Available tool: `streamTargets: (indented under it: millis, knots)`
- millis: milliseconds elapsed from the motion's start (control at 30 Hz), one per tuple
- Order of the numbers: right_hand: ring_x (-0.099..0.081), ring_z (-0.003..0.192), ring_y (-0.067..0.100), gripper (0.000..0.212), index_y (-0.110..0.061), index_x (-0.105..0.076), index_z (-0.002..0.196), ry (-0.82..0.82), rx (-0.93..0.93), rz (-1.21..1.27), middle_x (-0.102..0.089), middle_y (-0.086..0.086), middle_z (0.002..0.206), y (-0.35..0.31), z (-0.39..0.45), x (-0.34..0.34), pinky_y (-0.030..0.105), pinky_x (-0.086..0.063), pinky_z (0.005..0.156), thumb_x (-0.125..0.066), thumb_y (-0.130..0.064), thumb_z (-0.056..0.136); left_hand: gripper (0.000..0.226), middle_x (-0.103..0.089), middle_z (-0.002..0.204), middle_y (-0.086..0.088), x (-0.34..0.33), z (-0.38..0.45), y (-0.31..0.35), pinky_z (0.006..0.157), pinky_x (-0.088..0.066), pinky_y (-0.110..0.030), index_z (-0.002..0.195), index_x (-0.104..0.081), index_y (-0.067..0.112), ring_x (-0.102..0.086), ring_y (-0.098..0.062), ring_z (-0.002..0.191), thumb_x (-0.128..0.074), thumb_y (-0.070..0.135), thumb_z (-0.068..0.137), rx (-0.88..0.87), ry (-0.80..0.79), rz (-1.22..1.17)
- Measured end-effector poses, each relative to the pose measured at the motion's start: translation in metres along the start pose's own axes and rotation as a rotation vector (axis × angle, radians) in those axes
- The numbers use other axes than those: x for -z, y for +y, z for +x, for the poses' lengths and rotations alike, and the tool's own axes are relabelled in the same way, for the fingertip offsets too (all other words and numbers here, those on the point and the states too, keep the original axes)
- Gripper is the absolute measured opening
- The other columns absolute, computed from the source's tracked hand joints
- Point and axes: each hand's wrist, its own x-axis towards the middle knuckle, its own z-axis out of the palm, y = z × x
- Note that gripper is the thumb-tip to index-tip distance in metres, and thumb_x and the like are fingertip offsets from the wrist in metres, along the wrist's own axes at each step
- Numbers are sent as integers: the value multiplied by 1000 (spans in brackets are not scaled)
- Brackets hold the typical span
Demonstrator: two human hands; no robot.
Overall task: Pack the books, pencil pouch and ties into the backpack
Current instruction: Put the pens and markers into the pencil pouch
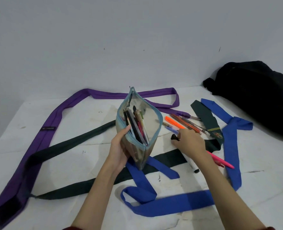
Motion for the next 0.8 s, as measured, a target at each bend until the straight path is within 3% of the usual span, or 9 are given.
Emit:
streamTargets:
  millis: [133, 200, 300, 400, 467, 500, 567, 700, 800]
  knots:
    - [-51, 73, 16, 26, -14, -61, 114, 26, 30, 50, -55, 1, 82, -6, -3, -6, 25, -38, 59, -59, -26, 91, 49, -70, 107, -9, -3, -2, -4, 88, -49, -39, 118, -60, 16, -62, -26, 105, -68, 29, 71, 31, -5, 32]
    - [-52, 77, 16, 26, -14, -61, 115, 87, 62, 179, -59, 2, 90, -9, -2, -3, 27, -42, 64, -58, -27, 92, 49, -70, 108, -9, -2, -2, -4, 88, -49, -39, 118, -60, 16, -62, -27, 107, -68, 30, 72, 35, -10, 45]
    - [-57, 76, 11, 18, -11, -61, 104, 437, 129, 620, -58, -4, 87, -17, -4, 19, 28, -48, 67, -59, -24, 92, 52, -68, 112, -10, -1, -1, -4, 89, -48, -39, 121, -59, 17, -60, -27, 109, -65, 33, 72, 32, -7, 55]
    - [-56, 70, 0, 11, -13, -58, 100, 884, 266, 1026, -57, -13, 82, -34, -18, 60, 16, -48, 64, -59, -21, 92, 52, -69, 111, -9, 0, 0, -4, 89, -48, -39, 119, -60, 18, -61, -27, 109, -62, 35, 70, 24, -11, 61]
    - [-56, 70, -4, 8, -16, -54, 98, 1026, 373, 1170, -56, -18, 81, -48, -27, 82, 14, -47, 63, -60, -18, 92, 50, -69, 110, -8, 0, 0, -5, 91, -48, -40, 117, -61, 18, -61, -26, 108, -62, 35, 70, 23, -15, 65]
    - [-56, 69, -4, 9, -16, -55, 97, 1027, 420, 1215, -56, -18, 80, -55, -29, 88, 16, -48, 63, -61, -17, 91, 50, -69, 110, -8, -1, -1, -5, 92, -48, -40, 117, -61, 18, -61, -26, 108, -62, 35, 70, 22, -19, 64]
    - [-55, 64, -3, 11, -16, -59, 95, 862, 451, 1211, -58, -16, 76, -67, -27, 90, 21, -49, 61, -67, -19, 87, 49, -69, 111, -9, -2, -2, -5, 94, -47, -41, 117, -61, 17, -61, -26, 108, -61, 34, 70, 25, -25, 61]
    - [-53, 69, 5, 28, -13, -63, 99, 331, 368, 712, -59, -8, 75, -83, -7, 71, 25, -40, 66, -71, -33, 82, 42, -70, 110, -9, -2, -3, -4, 95, -46, -41, 112, -64, 18, -63, -26, 106, -64, 30, 72, 23, -39, 55]
    - [-58, 91, 23, 38, -6, -60, 108, 200, 337, 395, -64, 7, 96, -90, -1, 56, 28, -40, 72, -66, -36, 86, 37, -72, 103, -7, -3, -3, -4, 93, -47, -41, 107, -66, 20, -63, -24, 102, -66, 28, 71, 12, -20, 67]
